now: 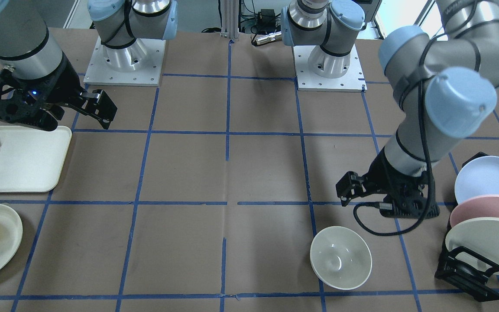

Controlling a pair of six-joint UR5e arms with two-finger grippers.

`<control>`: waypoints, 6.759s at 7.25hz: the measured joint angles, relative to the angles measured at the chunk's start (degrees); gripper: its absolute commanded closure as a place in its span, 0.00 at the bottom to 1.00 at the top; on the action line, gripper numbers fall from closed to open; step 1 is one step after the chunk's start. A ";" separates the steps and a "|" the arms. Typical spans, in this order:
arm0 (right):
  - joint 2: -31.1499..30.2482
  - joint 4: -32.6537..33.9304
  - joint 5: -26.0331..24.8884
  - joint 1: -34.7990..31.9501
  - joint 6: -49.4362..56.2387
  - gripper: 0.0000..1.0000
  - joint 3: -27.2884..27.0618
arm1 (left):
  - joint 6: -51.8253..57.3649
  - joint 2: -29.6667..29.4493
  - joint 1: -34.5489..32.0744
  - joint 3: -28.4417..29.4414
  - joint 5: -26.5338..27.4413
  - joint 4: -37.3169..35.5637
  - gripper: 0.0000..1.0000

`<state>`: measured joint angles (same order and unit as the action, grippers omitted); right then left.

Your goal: Place bowl and put lemon in it

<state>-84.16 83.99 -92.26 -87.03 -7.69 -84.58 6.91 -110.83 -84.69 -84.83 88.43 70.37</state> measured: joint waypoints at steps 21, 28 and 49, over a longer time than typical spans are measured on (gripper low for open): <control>29.22 35.87 -0.06 26.83 63.40 0.11 0.03 | -0.65 -16.57 3.74 2.90 -4.10 -13.63 1.00; 26.88 32.80 -1.32 26.81 58.70 1.00 2.23 | -16.31 -6.71 -7.98 -8.65 -8.69 -17.20 1.00; 14.31 19.94 6.13 -12.83 -9.29 1.00 1.12 | -14.45 14.70 -9.55 -6.83 -0.01 14.08 0.00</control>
<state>-69.85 103.94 -86.13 -99.86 -16.98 -83.46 -7.54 -96.13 -94.24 -91.67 88.42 84.45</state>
